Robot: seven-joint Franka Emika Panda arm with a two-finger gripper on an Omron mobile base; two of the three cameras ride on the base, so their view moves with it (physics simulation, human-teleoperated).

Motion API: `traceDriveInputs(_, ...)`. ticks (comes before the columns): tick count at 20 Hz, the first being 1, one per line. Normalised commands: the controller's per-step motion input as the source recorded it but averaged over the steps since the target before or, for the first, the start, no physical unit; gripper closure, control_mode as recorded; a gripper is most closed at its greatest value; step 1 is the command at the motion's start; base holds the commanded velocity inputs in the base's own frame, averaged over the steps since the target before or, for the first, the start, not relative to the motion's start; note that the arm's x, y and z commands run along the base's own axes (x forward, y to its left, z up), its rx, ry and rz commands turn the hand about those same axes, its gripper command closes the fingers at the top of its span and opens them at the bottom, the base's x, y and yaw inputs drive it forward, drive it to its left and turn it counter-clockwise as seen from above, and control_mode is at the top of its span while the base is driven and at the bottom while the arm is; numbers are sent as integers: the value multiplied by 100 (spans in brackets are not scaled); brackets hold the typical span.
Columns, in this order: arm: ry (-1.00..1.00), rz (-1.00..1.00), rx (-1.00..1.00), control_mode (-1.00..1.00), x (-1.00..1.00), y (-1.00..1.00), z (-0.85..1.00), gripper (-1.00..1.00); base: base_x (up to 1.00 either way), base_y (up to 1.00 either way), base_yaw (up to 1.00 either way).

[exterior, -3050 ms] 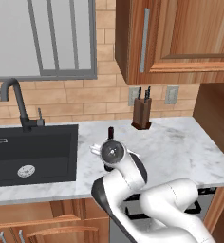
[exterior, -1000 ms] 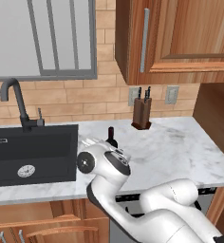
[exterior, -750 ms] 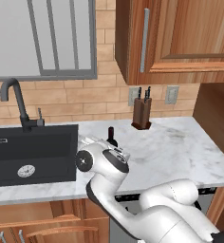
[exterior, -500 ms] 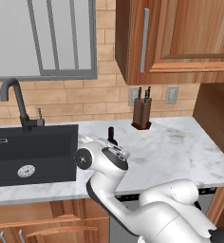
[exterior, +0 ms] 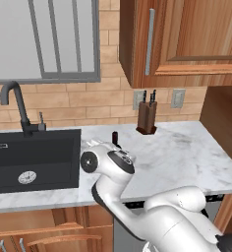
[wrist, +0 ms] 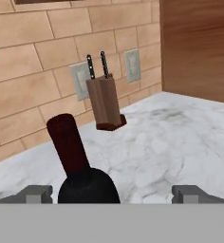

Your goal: There is a wine glass and glass cup on the dining counter. Place the wine bottle next to the wine glass and the juice bottle next to the glass cup.

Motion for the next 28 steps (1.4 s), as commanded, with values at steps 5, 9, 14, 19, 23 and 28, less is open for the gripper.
traceDriveInputs(5,0,0,0,-100,19,0,-10,-100,0,0,0)
traceDriveInputs(9,0,1,0,-100,15,0,-3,-100,0,0,0)
traceDriveInputs(14,0,2,-1,-100,4,0,-1,-100,0,0,0)
traceDriveInputs(19,0,1,-4,-100,3,2,-5,-100,0,0,0)
traceDriveInputs(23,0,0,-5,-100,8,0,-7,-100,0,0,0)
traceDriveInputs(28,1,0,-4,-100,15,-1,-7,-100,0,0,0)
